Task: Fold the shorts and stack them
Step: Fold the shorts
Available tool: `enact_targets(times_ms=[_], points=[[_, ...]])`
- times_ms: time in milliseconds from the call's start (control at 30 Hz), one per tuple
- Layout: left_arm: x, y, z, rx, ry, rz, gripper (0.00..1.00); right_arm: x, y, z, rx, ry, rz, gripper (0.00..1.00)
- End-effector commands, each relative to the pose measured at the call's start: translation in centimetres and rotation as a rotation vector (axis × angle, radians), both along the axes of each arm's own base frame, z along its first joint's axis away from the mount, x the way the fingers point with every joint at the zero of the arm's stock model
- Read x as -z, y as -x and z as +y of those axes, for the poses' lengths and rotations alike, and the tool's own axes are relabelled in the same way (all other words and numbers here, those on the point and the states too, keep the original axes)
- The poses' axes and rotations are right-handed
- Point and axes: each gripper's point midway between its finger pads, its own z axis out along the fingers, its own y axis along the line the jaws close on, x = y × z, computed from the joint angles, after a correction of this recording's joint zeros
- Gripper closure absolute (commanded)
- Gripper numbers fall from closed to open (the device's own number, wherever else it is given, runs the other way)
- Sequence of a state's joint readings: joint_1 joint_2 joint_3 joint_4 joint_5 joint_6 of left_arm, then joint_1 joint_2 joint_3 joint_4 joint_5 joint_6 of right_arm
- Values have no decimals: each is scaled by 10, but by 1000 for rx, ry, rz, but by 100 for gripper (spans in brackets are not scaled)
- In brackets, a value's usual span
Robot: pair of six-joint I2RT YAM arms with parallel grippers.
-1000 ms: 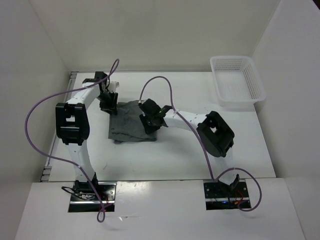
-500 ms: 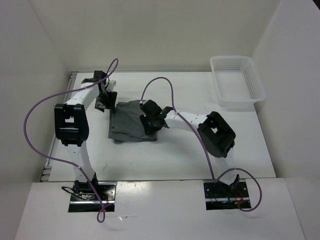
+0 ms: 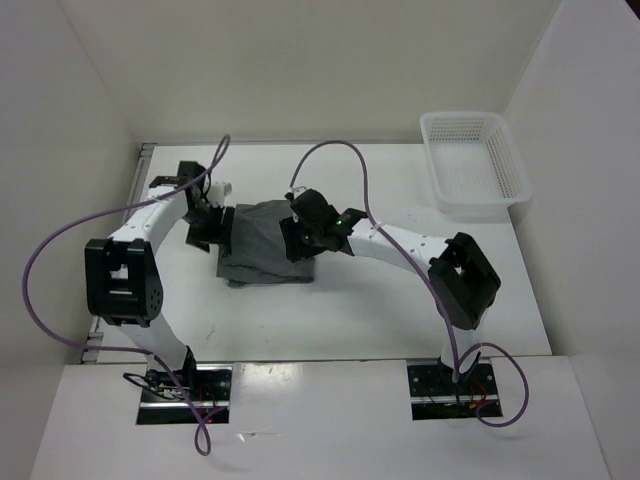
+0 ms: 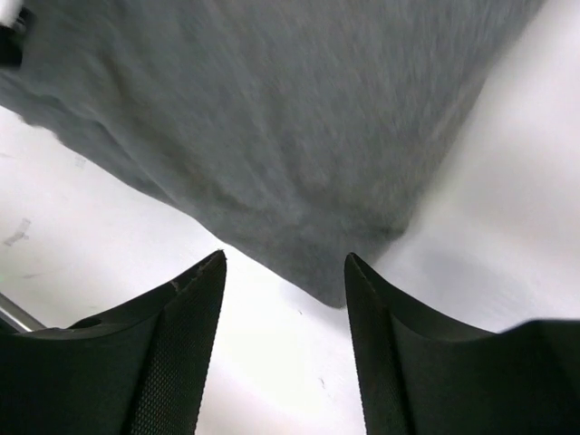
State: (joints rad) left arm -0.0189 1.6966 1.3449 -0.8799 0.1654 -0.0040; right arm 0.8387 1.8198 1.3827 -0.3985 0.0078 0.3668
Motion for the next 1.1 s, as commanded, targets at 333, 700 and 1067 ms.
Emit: enact_targets(times_ms=[333,700,1067], points=[[33,34,-31,44,165,180,45,64,29,-21,27,38,134,28],[2,45,-10,22,44,158,85,82,26,-24,29,63,149,28],[55,68,15,0,-95,261,72,-9,27,-27,-48,-162,64,22]])
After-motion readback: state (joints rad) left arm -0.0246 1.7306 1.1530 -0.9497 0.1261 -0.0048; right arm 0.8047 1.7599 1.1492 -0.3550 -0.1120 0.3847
